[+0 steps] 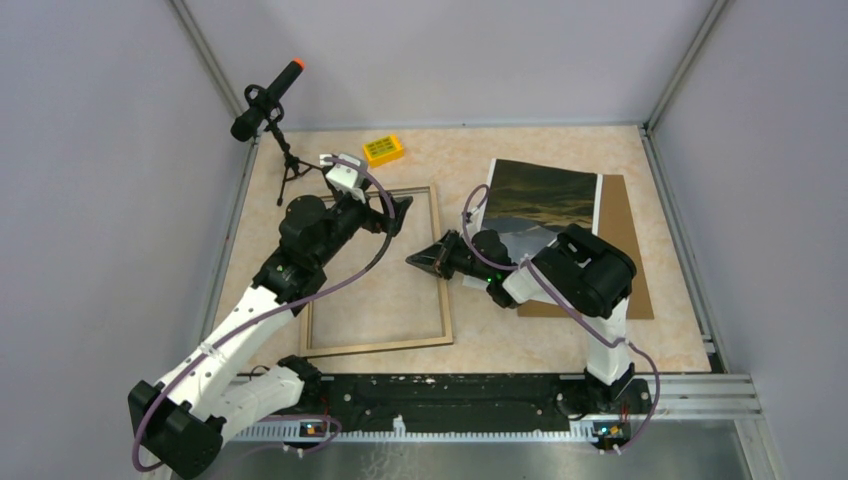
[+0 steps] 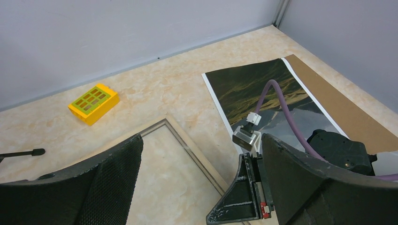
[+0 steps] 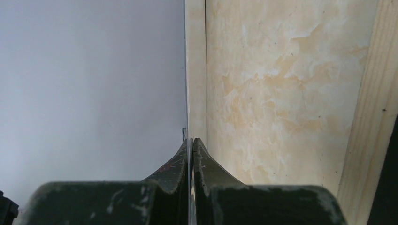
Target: Put the photo into the frame
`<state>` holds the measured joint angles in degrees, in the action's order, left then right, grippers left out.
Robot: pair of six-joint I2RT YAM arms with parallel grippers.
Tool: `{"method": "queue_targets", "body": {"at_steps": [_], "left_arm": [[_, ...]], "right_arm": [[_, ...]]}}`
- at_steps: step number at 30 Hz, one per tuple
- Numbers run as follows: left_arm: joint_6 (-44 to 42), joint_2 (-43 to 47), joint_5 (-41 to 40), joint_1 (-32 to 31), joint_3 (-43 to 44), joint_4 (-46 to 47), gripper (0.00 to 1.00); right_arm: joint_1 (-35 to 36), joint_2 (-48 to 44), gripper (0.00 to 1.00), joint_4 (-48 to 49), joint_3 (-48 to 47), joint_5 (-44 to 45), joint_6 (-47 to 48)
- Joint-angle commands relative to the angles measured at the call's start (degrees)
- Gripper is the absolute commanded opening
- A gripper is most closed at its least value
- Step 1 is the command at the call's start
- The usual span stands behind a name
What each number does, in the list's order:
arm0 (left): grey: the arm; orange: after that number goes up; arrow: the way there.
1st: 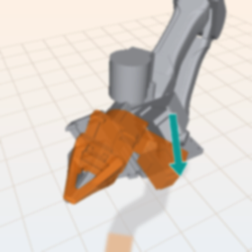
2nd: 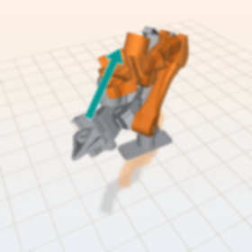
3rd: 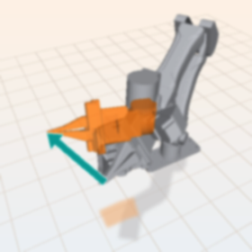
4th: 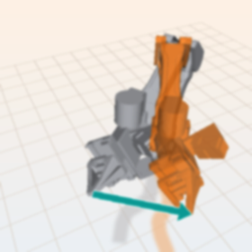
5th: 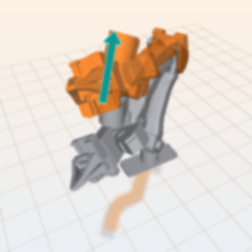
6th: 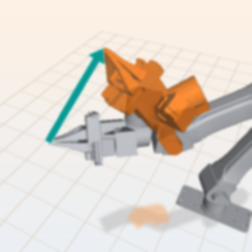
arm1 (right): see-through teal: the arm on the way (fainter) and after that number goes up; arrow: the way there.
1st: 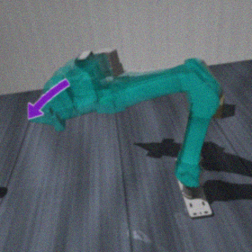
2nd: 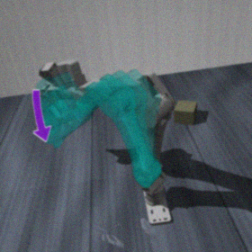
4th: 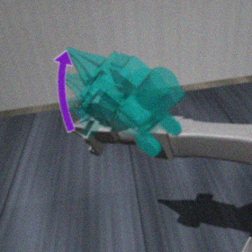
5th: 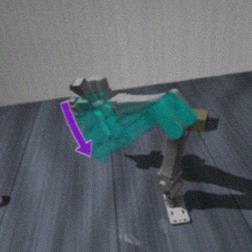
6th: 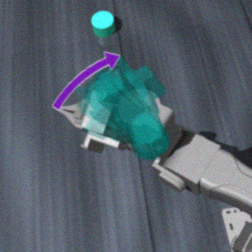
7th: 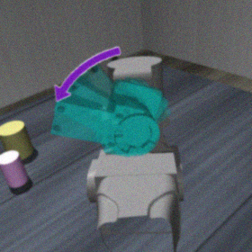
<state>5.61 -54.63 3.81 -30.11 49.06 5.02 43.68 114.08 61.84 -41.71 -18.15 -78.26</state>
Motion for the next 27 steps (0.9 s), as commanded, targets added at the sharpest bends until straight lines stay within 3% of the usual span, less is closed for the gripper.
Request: {"method": "queue_targets", "body": {"at_steps": [1,27], "left_arm": [[-0.2,1.2,0.2,-0.1,1.0,1.4,0.99],[0.0,1.1,0.2,-0.1,0.6,1.8,0.98]], "right_arm": [[-0.3,-0.3,0.00,4.9,-0.8,-1.4,-2.1],[-1.0,2.9,0.00,12.9,-2.3,-5.3,-12.7]]}}
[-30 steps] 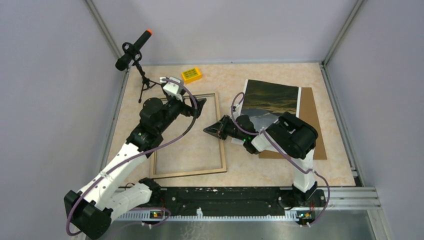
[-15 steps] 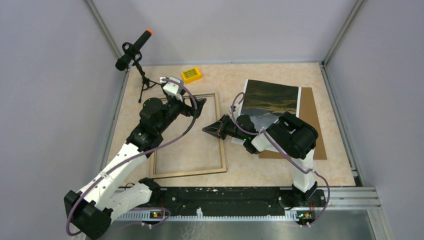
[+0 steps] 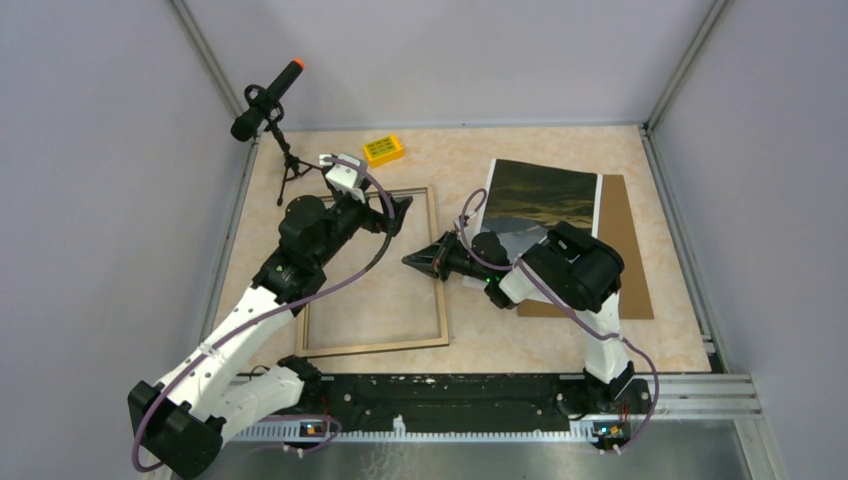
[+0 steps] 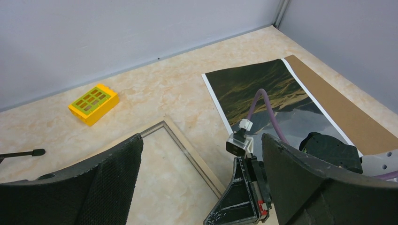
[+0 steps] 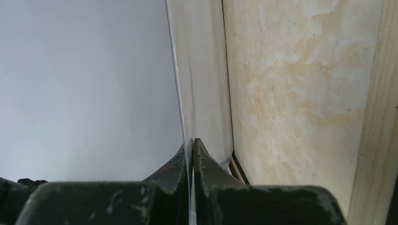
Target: Put the photo into the frame
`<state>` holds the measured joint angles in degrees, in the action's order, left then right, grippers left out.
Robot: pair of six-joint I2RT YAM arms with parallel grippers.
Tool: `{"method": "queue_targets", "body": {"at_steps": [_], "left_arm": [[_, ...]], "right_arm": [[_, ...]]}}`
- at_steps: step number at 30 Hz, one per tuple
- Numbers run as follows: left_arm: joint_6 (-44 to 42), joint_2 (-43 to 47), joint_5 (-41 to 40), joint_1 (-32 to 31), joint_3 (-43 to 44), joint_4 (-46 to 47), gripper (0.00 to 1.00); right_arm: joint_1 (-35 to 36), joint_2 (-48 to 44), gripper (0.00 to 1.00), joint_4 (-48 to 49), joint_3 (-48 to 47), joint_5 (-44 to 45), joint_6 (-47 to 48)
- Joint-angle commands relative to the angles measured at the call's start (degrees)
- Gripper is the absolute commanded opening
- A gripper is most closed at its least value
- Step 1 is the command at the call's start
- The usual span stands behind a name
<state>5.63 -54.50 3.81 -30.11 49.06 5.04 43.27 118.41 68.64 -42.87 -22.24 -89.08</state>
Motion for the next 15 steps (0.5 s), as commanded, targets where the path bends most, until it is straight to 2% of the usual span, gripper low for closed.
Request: {"method": "queue_targets", "body": {"at_steps": [1,15], "left_arm": [[-0.1,0.8,0.2,-0.1,0.6,1.7,0.98],[-1.0,-0.3,-2.5,-0.1,-0.1,2.1,0.98]], "right_arm": [[-0.6,-1.9,0.00,5.9,-1.0,-1.1,-1.7],[0.4,-1.7,0.00,5.6,-1.6,-1.3,0.4]]}}
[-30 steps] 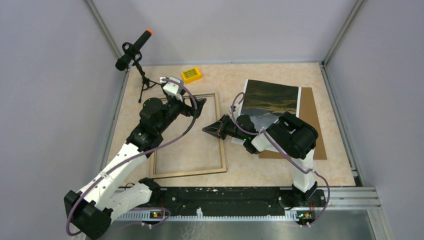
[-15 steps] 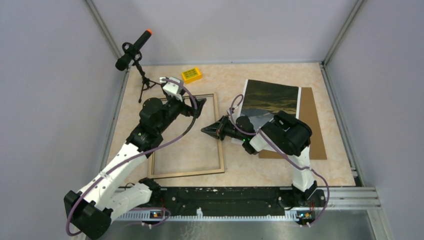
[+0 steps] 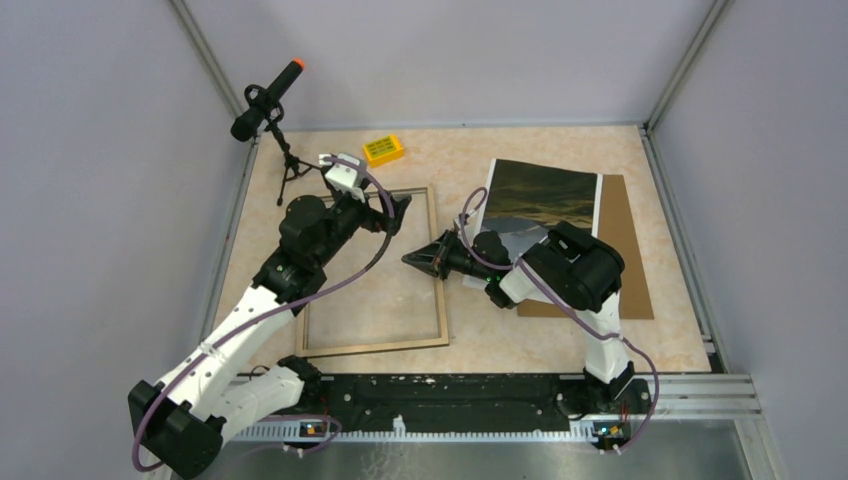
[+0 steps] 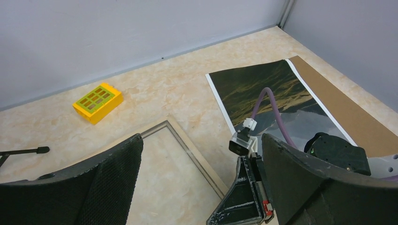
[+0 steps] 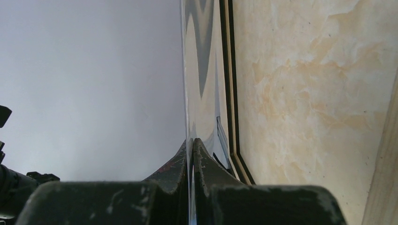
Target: Put the photo into the frame
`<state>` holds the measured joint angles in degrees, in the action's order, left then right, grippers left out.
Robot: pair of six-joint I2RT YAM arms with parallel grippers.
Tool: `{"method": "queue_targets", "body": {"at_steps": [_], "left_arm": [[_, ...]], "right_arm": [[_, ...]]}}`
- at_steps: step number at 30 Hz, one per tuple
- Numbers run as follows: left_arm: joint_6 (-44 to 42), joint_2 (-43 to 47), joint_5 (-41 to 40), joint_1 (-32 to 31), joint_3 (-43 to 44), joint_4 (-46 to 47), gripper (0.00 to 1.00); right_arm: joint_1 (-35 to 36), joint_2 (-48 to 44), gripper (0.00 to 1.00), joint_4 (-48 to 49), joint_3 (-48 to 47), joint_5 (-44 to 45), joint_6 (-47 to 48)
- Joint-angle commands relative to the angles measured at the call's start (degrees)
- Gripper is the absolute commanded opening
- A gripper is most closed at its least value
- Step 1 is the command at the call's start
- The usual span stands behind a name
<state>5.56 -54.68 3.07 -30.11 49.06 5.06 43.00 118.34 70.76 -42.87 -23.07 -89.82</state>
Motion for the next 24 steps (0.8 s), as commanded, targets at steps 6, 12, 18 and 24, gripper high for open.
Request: {"method": "queue_targets", "body": {"at_steps": [6,12,18,24], "left_arm": [[0.1,-1.2,-2.6,-0.1,-0.5,2.6,0.99],[13.3,-3.9,-12.6,0.0,0.7,-4.4,0.99],[17.9,3.2,-21.7,4.1,-5.0,-14.2,0.98],[22.2,8.3,-15.7,21.7,-10.6,-21.9,0.98]], "right_arm": [[1.0,-0.4,0.00,1.3,-1.2,0.0,4.6],[1.4,0.3,0.00,0.0,-1.4,-0.4,8.2],[2.1,1.8,0.00,2.3,-0.9,-0.4,11.0],[2.2,3.2,0.00,5.8,-0.4,-1.2,11.2]]}}
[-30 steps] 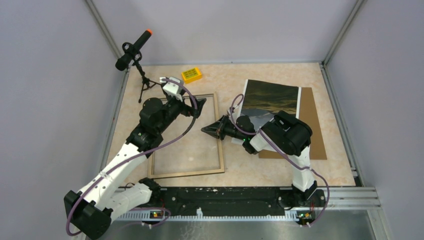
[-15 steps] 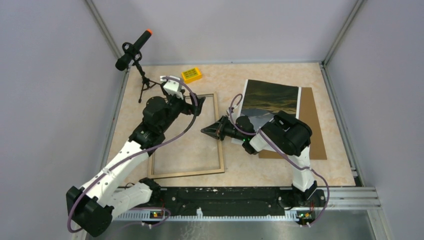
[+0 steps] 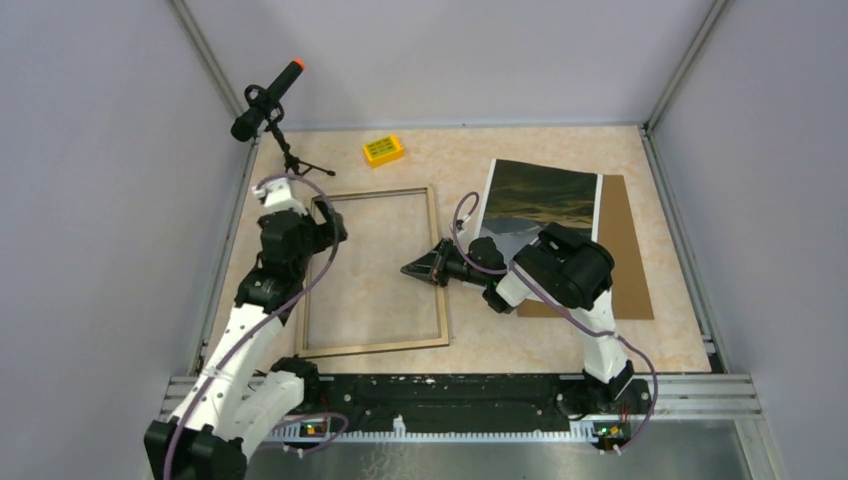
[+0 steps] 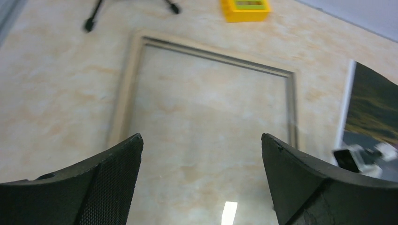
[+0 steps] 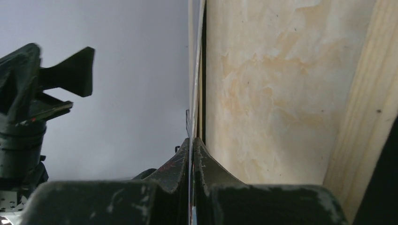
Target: Put the photo into the frame
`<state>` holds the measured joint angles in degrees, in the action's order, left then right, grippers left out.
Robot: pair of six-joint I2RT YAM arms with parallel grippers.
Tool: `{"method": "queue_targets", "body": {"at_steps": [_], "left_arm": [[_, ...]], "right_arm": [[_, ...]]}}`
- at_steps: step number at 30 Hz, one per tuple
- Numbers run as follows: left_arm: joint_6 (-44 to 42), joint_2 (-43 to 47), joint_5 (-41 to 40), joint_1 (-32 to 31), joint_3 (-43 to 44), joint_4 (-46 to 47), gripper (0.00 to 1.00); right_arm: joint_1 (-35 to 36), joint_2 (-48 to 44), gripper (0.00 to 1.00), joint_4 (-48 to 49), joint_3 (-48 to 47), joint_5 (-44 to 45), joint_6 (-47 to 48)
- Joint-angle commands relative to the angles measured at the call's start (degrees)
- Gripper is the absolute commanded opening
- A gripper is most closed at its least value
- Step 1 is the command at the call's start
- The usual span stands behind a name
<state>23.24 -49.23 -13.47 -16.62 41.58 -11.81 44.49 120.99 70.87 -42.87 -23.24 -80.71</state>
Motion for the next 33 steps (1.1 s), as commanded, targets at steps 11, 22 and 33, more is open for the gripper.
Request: {"method": "queue_targets", "body": {"at_steps": [11,22,33], "left_arm": [[15.2,-2.6,-0.6,24.3,-11.1,-0.6,0.98],[18.7,-8.9,12.3,28.7,-20.1,11.3,0.98],[27.5,-7.0,28.6,29.6,-25.2,13.5,0.98]], "right_arm": [[0.6,0.9,0.00,4.2,0.1,-0.5,5.8],[0.6,2.3,0.00,6.6,-0.2,-1.8,4.9],[-2.1,0.6,0.00,7.3,2.7,-3.5,6.0]]}}
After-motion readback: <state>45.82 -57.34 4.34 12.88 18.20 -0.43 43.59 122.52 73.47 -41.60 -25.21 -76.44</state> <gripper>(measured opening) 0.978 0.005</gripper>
